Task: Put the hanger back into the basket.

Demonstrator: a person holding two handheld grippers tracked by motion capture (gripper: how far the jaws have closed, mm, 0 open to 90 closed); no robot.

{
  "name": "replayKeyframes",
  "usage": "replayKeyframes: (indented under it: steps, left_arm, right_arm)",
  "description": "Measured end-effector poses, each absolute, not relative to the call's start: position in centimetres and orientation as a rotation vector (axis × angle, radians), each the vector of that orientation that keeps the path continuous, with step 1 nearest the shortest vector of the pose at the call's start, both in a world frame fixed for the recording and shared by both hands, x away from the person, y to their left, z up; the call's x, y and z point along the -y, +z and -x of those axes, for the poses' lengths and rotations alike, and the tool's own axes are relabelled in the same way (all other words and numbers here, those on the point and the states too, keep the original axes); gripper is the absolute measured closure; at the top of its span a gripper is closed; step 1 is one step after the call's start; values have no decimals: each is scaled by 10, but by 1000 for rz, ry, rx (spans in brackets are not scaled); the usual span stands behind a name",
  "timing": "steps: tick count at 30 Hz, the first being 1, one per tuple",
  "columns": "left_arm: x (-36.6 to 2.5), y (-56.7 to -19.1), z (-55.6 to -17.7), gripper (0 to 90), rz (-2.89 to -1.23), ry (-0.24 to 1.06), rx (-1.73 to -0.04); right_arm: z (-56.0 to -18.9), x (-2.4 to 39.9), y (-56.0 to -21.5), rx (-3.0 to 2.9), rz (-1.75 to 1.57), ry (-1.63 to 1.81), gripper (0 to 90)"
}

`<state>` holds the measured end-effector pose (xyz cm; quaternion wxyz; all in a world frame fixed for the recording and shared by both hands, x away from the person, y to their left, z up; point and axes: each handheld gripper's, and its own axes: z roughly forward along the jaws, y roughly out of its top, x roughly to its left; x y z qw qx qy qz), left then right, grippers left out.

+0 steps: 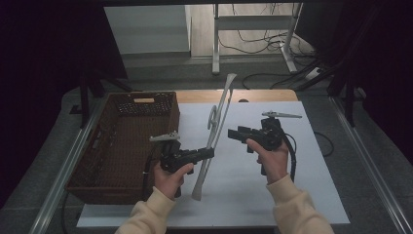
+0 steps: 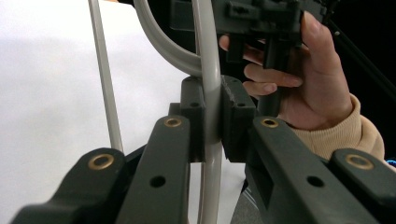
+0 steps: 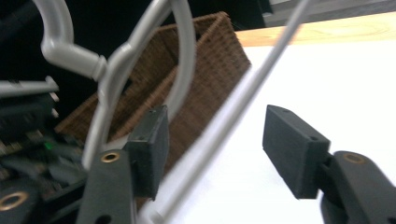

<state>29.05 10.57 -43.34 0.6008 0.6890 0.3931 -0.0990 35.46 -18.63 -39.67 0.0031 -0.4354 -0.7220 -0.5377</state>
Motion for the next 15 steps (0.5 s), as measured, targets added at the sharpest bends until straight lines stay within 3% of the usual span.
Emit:
replayKeyframes:
  steps: [2,15]
  left_arm:
    - [-106,-433,-290,812,-1602,-232,-909]
    - [-113,-421,-285,811,-1639,-303,-846]
  right_arm:
    - [-351,198,-399,2320,1326,-1691,348]
    - [-340,254,-432,2411,1279,-1630,337]
